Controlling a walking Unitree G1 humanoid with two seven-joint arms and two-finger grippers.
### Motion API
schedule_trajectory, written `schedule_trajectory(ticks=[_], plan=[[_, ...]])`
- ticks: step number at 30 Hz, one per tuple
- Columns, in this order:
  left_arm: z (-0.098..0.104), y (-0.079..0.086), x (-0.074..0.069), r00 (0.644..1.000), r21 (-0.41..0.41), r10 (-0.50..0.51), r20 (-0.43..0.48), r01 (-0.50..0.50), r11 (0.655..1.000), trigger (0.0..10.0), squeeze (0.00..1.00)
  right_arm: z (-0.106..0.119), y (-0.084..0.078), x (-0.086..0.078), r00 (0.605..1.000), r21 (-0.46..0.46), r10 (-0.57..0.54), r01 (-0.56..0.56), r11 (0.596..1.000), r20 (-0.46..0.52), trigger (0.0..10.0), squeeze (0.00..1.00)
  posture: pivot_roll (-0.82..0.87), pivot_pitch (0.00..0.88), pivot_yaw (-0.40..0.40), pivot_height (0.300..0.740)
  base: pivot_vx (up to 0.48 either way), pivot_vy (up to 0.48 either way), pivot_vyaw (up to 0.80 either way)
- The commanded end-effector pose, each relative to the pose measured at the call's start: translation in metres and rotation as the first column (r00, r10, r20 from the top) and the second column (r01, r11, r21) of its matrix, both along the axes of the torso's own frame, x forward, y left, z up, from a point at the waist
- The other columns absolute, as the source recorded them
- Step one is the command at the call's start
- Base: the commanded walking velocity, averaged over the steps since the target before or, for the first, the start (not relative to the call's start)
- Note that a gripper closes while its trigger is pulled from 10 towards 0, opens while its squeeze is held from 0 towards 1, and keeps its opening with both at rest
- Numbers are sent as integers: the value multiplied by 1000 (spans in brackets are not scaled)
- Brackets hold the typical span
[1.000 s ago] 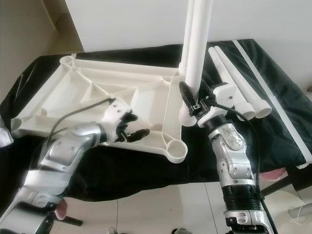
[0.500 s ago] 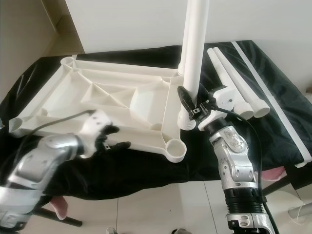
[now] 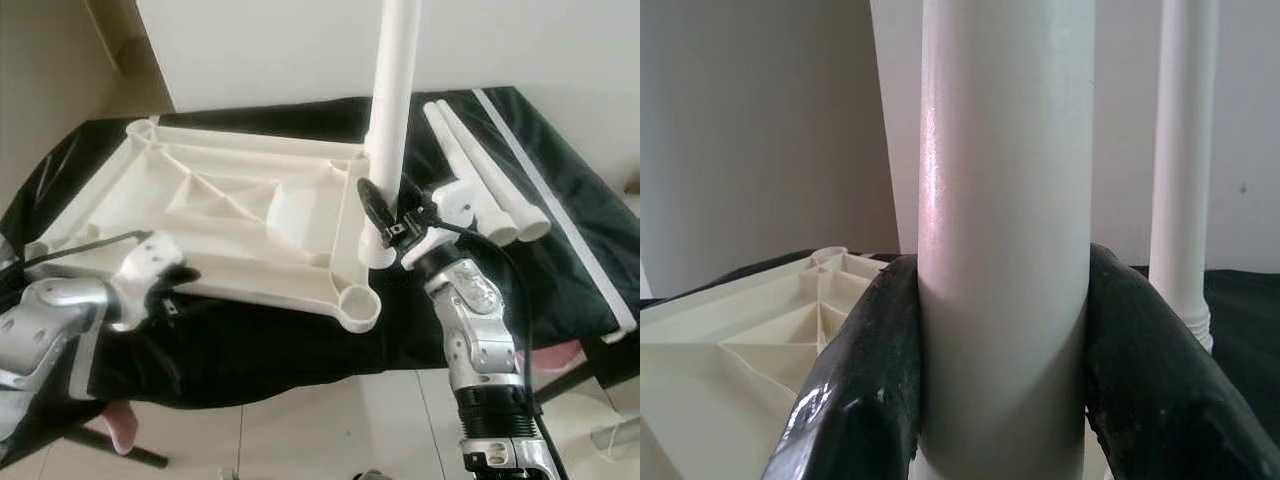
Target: Building children table
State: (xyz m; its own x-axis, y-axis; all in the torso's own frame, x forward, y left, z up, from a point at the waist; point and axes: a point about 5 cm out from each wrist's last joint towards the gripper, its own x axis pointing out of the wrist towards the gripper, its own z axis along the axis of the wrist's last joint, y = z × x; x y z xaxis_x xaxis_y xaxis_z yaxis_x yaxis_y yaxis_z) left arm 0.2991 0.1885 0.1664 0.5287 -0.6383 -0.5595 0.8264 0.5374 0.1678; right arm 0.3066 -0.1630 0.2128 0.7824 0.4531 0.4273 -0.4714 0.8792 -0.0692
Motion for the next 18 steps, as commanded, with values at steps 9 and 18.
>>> schedule_trajectory(ticks=[9, 18], plan=[[-10, 21, 13, 989, 56, 146, -10, -145, 988, 10000, 0, 2, 1, 0, 1000, 0, 11, -11, 1000, 8, 10000, 0, -28, 69, 19, 740, 0, 0, 0], [-2, 45, 45, 927, 211, 301, 224, -347, 914, 10000, 0, 2, 1, -1, 1000, 3, 7, -7, 1000, 9, 10000, 0, -27, 73, 22, 740, 0, 0, 0]])
